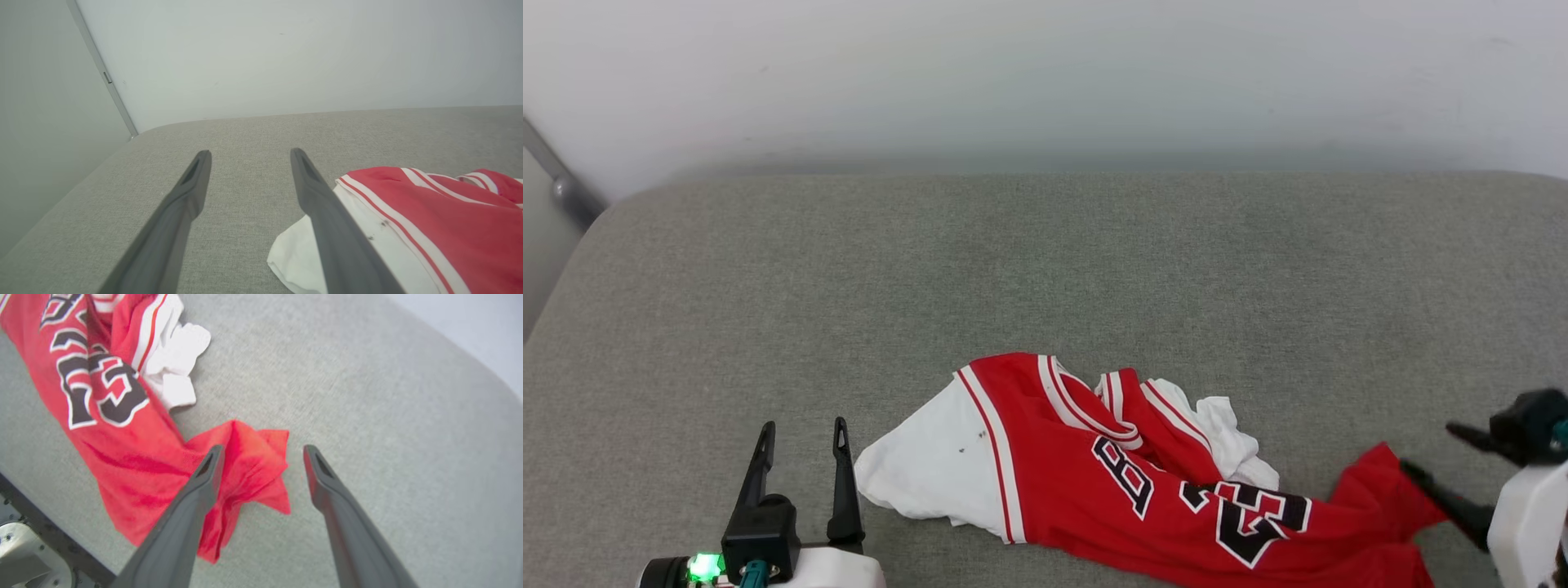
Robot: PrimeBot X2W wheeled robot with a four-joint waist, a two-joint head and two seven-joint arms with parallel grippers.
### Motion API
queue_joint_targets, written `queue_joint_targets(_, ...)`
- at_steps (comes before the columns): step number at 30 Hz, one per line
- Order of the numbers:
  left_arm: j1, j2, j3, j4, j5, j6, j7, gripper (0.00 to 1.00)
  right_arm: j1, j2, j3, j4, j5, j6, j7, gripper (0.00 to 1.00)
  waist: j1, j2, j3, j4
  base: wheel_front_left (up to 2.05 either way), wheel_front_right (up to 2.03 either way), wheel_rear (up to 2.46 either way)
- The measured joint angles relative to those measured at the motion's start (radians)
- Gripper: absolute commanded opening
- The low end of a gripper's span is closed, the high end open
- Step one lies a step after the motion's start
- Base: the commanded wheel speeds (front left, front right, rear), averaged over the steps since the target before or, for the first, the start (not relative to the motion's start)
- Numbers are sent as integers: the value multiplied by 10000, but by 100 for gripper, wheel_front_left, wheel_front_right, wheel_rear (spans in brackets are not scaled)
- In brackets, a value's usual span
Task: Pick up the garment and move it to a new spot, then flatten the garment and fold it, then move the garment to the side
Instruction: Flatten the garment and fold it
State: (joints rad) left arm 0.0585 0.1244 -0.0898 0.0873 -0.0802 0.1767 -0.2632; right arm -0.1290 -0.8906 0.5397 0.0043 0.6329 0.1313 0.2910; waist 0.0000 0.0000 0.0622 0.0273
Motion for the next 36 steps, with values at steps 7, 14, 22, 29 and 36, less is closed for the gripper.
queue_joint_targets(7, 9, -86, -59, 2, 159, -71, 2, 100, -960, -332, -1438, -1751, -493, 0, 1317, 100, 0, 0, 70, 165, 0, 0, 0)
queue_joint_targets(14, -186, -192, -171, 0, 234, -163, 2, 100, -2634, -600, 38, -2602, 144, 0, 3710, 100, 0, 0, 427, 410, 0, 0, 0)
queue_joint_targets(22, -611, -320, -278, -46, 339, -201, 0, 100, -4867, 81, 2468, -1760, 1406, 0, 6416, 100, 0, 0, 1055, 705, 0, 0, 0)
queue_joint_targets(29, -1102, -410, -466, -96, 472, -238, 0, 100, -6089, 907, 3958, -121, 1772, 0, 6892, 100, 1, 0, 1731, 1023, 0, 0, 0)
queue_joint_targets(36, -1512, -485, -608, -46, 495, -259, 0, 100, -6465, 1375, 5348, 943, 1941, 0, 6376, 100, 1, 0, 2332, 1361, 0, 0, 0)
